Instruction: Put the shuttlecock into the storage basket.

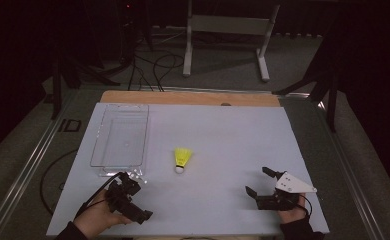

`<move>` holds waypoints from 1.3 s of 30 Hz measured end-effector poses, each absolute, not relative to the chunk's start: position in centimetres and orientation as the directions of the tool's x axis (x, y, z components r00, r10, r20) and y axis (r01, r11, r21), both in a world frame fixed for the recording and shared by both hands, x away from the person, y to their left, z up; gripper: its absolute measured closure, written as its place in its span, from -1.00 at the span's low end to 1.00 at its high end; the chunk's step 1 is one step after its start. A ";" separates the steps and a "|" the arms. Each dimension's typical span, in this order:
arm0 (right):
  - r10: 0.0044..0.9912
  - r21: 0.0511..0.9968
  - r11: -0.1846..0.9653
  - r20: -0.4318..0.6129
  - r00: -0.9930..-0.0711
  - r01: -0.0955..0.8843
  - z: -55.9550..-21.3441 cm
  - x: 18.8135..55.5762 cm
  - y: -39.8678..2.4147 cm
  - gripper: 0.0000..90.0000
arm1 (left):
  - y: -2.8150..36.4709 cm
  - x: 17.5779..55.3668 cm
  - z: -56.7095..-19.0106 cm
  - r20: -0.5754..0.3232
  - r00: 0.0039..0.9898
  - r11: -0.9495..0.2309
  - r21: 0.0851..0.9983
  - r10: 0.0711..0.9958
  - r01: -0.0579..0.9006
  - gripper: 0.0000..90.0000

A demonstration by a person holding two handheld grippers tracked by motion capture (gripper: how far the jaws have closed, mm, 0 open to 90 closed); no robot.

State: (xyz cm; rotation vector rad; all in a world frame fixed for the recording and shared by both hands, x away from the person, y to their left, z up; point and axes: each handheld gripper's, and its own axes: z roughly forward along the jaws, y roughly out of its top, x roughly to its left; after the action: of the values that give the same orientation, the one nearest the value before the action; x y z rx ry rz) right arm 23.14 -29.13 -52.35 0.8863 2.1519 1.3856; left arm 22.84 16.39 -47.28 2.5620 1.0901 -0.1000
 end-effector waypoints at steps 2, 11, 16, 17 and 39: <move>0.711 0.912 0.299 -0.016 -0.703 0.281 -52.4 23.2 -29.1 -0.80 | 16.0 23.0 -47.3 -0.204 0.696 -0.638 0.288 0.688 0.715 -1.00; 0.712 0.912 0.299 -0.017 -0.702 0.281 -52.3 23.1 -29.1 -0.80 | 13.9 23.5 -47.0 -0.205 0.680 -0.622 0.284 0.704 0.730 -1.00; 0.713 0.912 0.300 -0.019 -0.701 0.280 -52.4 23.1 -29.1 -0.80 | 13.0 23.8 -46.9 -0.207 0.686 -0.637 0.261 0.697 0.726 -1.00; 0.712 0.912 0.300 -0.019 -0.702 0.280 -52.4 23.1 -29.1 -0.80 | 12.5 23.9 -46.9 -0.207 0.690 -0.640 0.260 0.694 0.723 -1.00; 0.708 0.912 0.300 -0.016 -0.706 0.281 -52.4 23.1 -29.1 -0.80 | 7.4 27.1 -48.0 -0.220 0.630 -0.575 0.267 0.745 0.774 -1.00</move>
State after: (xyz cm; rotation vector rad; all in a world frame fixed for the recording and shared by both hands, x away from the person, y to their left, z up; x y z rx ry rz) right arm 23.13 -29.07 -52.40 0.8822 2.1564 1.3834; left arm 27.14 7.38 -47.99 2.5178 1.2168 -0.1179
